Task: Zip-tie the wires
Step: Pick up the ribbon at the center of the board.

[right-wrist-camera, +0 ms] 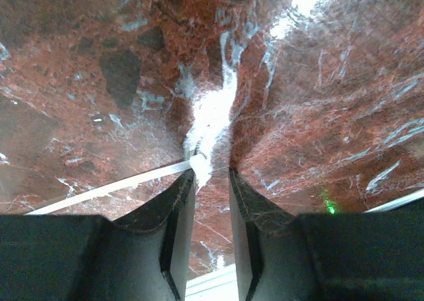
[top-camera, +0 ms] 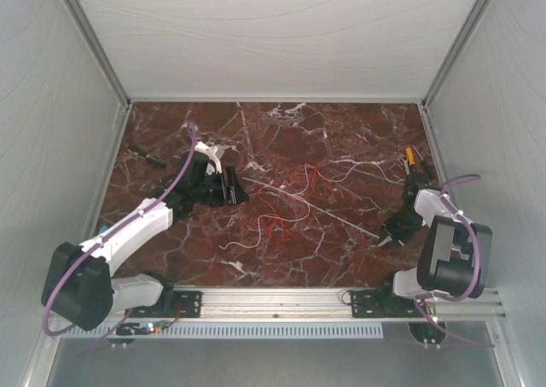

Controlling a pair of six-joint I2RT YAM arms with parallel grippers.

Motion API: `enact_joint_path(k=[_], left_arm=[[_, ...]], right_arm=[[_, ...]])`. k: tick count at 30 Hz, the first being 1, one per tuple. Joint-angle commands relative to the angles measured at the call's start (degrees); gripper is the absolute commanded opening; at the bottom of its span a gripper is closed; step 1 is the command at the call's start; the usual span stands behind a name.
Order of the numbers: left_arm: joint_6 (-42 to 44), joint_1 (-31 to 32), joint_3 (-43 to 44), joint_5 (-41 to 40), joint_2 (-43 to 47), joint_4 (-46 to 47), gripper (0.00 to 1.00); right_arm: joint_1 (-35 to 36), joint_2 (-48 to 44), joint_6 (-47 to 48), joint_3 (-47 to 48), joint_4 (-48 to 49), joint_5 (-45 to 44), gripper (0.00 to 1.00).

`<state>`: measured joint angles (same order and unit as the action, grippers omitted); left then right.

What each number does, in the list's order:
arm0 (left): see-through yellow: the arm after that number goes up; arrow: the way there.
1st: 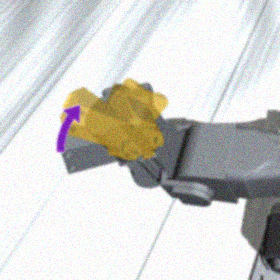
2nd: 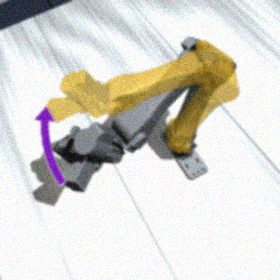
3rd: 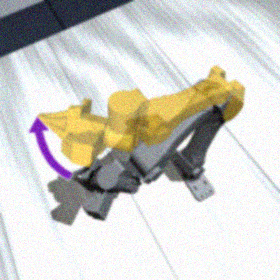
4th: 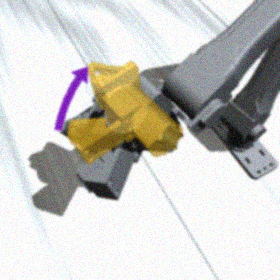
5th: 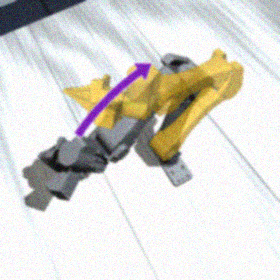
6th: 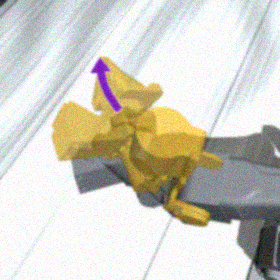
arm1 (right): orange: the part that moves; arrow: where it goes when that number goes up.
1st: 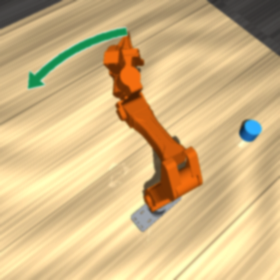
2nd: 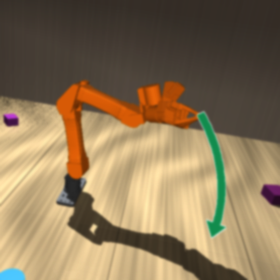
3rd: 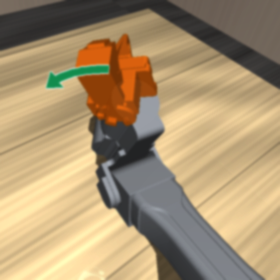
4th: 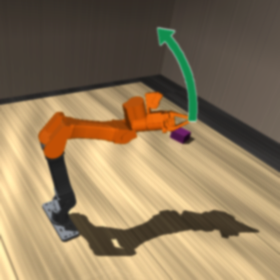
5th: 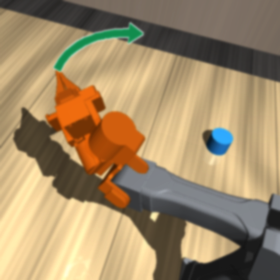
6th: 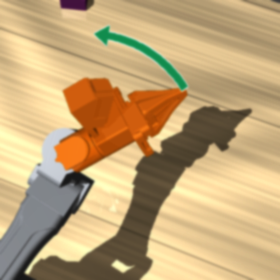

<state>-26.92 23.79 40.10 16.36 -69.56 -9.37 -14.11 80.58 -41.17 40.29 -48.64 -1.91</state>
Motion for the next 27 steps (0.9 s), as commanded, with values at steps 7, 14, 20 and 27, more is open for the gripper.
enact_joint_path(k=[7,14,20,27], left_arm=[[1.3,0.2,2.3,0.9,1.5,1.4,0.62],[1.5,0.2,2.4,0.9,1.5,1.2,0.62],[1.4,0.2,2.4,0.7,1.5,1.2,0.62],[1.1,0.2,1.8,0.6,1.7,1.6,0.61]], right_arm=[[-0.4,0.4,1.7,4.4,-0.2,1.1,0.24],[-0.5,1.8,2.5,5.0,-0.2,-1.4,0.24],[-1.1,2.3,2.2,2.5,1.4,-1.1,0.23],[-2.4,3.0,3.5,1.6,2.2,-1.7,0.16]])
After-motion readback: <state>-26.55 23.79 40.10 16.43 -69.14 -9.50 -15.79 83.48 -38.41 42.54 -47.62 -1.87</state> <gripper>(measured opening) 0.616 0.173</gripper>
